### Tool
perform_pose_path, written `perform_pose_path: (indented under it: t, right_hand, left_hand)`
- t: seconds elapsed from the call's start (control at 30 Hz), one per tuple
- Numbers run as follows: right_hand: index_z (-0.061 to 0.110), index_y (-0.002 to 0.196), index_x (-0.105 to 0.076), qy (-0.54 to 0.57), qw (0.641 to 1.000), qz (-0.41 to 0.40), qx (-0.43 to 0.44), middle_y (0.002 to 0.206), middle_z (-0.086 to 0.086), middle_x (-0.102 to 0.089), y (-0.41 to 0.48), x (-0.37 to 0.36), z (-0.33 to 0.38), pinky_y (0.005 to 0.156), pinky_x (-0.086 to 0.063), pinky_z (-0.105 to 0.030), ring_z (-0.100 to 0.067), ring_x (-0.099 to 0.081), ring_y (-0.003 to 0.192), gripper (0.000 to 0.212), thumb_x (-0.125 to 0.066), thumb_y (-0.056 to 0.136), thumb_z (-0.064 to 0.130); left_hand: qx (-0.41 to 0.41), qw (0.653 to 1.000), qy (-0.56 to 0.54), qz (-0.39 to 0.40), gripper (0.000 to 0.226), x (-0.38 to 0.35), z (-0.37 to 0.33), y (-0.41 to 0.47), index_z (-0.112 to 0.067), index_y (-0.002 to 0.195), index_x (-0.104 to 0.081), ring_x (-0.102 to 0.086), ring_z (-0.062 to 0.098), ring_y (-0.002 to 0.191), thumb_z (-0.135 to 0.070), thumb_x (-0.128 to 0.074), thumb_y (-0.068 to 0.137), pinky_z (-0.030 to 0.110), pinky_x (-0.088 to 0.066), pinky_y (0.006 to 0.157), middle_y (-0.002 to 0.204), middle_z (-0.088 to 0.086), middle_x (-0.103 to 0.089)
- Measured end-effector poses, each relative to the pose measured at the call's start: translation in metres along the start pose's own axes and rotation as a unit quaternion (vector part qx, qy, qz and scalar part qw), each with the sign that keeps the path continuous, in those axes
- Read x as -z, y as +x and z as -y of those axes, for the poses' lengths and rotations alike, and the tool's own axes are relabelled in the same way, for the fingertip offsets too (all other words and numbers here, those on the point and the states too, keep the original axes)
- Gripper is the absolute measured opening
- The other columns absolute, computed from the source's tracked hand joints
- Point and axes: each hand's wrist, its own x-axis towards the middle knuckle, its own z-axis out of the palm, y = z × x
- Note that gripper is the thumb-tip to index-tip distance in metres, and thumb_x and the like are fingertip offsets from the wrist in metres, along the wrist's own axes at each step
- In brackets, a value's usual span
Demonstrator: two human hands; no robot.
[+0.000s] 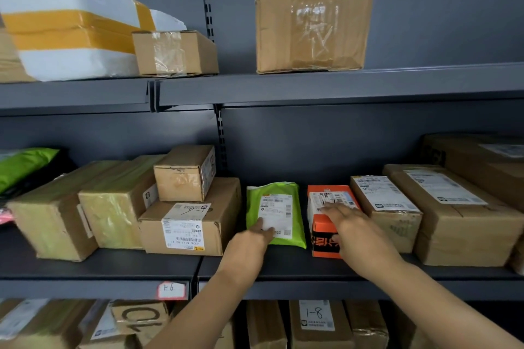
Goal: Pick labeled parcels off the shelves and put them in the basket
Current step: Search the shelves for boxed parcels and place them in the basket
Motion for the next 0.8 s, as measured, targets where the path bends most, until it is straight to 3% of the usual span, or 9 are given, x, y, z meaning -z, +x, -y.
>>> perform_pose_path:
  t: [0.23,0.37,0.47,0.53,0.6,0.7,0.8]
  right_hand:
    - [0.027,0.147,-0.023,-0.007,1.0,0.002,-0.007,0.154,0.006,-0.026,-0.002,0.0,0.001,0.113,-0.026,-0.029,-0.013,-0.028,0.139,0.07,-0.06,0.088,0.018]
    - [0.027,0.148,-0.022,0.015,1.0,-0.007,0.001,0.154,0.007,-0.025,-0.004,0.002,0.001,0.113,-0.025,-0.027,-0.01,-0.027,0.139,0.062,-0.05,0.093,0.029]
    - [0.026,0.148,-0.023,0.035,0.999,-0.005,0.004,0.154,0.007,-0.024,-0.004,0.006,0.006,0.113,-0.025,-0.028,-0.011,-0.026,0.14,0.059,-0.044,0.094,0.04]
    - [0.024,0.148,-0.024,0.041,0.999,-0.017,0.005,0.155,0.005,-0.023,-0.002,0.009,0.013,0.113,-0.024,-0.029,-0.014,-0.027,0.14,0.06,-0.042,0.095,0.045]
    - [0.022,0.148,-0.025,0.05,0.998,-0.035,0.02,0.155,0.004,-0.024,0.0,0.012,0.025,0.113,-0.023,-0.029,-0.016,-0.028,0.139,0.06,-0.042,0.095,0.046]
    - [0.02,0.147,-0.026,0.097,0.993,-0.041,0.047,0.154,0.003,-0.026,0.005,0.017,0.049,0.112,-0.022,-0.026,-0.015,-0.027,0.139,0.06,-0.046,0.095,0.042]
    - [0.022,0.148,-0.025,0.125,0.989,-0.039,0.069,0.154,0.004,-0.024,0.015,0.019,0.077,0.112,-0.023,-0.027,-0.014,-0.025,0.139,0.061,-0.047,0.095,0.043]
  left_hand:
    - [-0.042,0.998,0.04,0.02,0.054,0.007,-0.009,-0.007,-0.019,0.146,-0.031,-0.044,0.036,0.128,-0.006,-0.039,0.095,0.039,-0.038,0.104,0.156,0.017,-0.017]
    - [-0.04,0.999,0.02,-0.001,0.052,0.007,-0.01,-0.013,-0.017,0.145,-0.034,-0.04,0.035,0.131,-0.008,-0.046,0.095,0.038,-0.039,0.105,0.155,0.015,-0.02]
    - [-0.044,0.995,-0.023,-0.081,0.044,0.015,-0.008,-0.026,-0.013,0.137,-0.048,-0.048,0.033,0.125,-0.01,-0.052,0.094,0.038,-0.047,0.099,0.147,0.013,-0.039]
    - [-0.078,0.979,-0.041,-0.186,0.037,0.023,-0.003,-0.039,-0.011,0.119,-0.065,-0.063,0.03,0.104,-0.009,-0.066,0.082,0.032,-0.056,0.083,0.125,0.013,-0.061]
    - [-0.088,0.96,-0.052,-0.259,0.026,0.036,0.009,-0.054,-0.014,0.106,-0.071,-0.067,0.021,0.088,-0.017,-0.063,0.081,0.025,-0.056,0.069,0.107,0.005,-0.068]
    - [-0.046,0.95,-0.067,-0.301,0.031,0.064,0.037,-0.07,-0.012,0.106,-0.07,-0.064,0.022,0.09,-0.023,-0.05,0.085,0.03,-0.056,0.074,0.104,0.005,-0.067]
    - [0.023,0.945,-0.004,-0.327,0.032,0.082,0.084,-0.08,-0.01,0.113,-0.066,-0.061,0.028,0.1,-0.016,-0.065,0.082,0.037,-0.052,0.085,0.111,0.009,-0.064]
